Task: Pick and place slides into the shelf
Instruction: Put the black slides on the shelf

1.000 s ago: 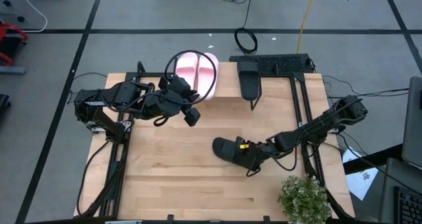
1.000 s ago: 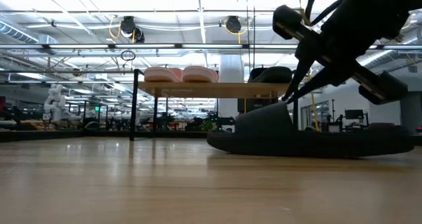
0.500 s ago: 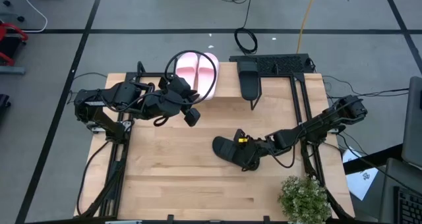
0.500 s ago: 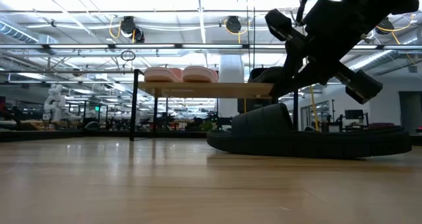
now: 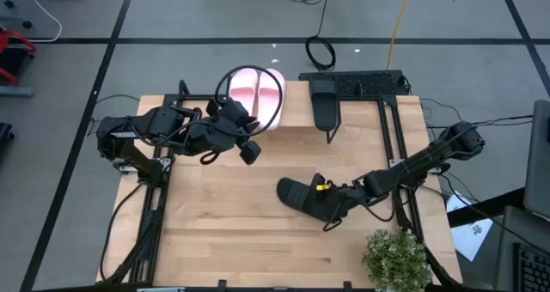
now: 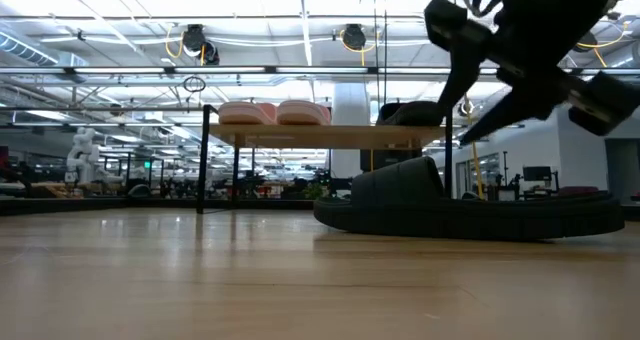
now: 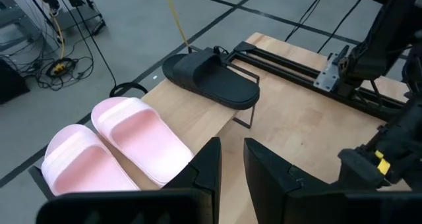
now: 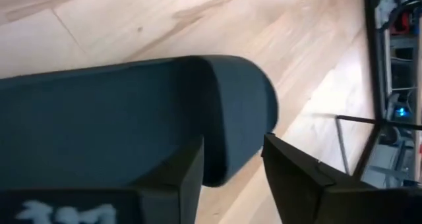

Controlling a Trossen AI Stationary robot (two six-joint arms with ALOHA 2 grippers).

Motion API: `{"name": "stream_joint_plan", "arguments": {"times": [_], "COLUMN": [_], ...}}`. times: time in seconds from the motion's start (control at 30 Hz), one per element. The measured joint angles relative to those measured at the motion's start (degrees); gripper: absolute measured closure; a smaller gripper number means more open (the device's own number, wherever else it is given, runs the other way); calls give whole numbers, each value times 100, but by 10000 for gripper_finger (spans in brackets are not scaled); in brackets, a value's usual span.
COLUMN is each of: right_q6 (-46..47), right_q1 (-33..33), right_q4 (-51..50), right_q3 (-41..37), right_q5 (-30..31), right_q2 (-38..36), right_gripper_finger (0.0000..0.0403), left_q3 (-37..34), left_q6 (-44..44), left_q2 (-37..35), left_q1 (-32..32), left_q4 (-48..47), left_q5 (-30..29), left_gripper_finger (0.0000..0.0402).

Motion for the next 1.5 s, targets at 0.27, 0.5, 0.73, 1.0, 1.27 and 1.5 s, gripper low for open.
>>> {"name": "stream_joint_plan", "arguments": {"times": [0.27,0.5,0.73,1.0,1.27,1.5], "right_q6": [-20,-207,-301,-933,-1164,359], "right_q1": [-100,-275,-345,-261,-441,-1136], "right_q4": [405,1001,1127,1213,94,-2173], "right_q3": [-6,-8,1,57,1297,3153], "right_q5": [-12,362,819,1416,2745,3484], "right_q2": [466,937,1221,795,280,349], "right_gripper_finger": [242,255,360,398,400,401], "left_q3": [0,0,0,0,0,0], "left_q6": [20,-12,-16,6,132,196], "left_q2": [0,0,0,0,0,-41], "left_q1": [0,2,-1,0,0,-2], "left_q4": [7,12,27,30,28,-286], "left_q5": [-100,-98,-97,-97,-98,-206], "left_gripper_finger": [339,339,339,339,339,339]}}
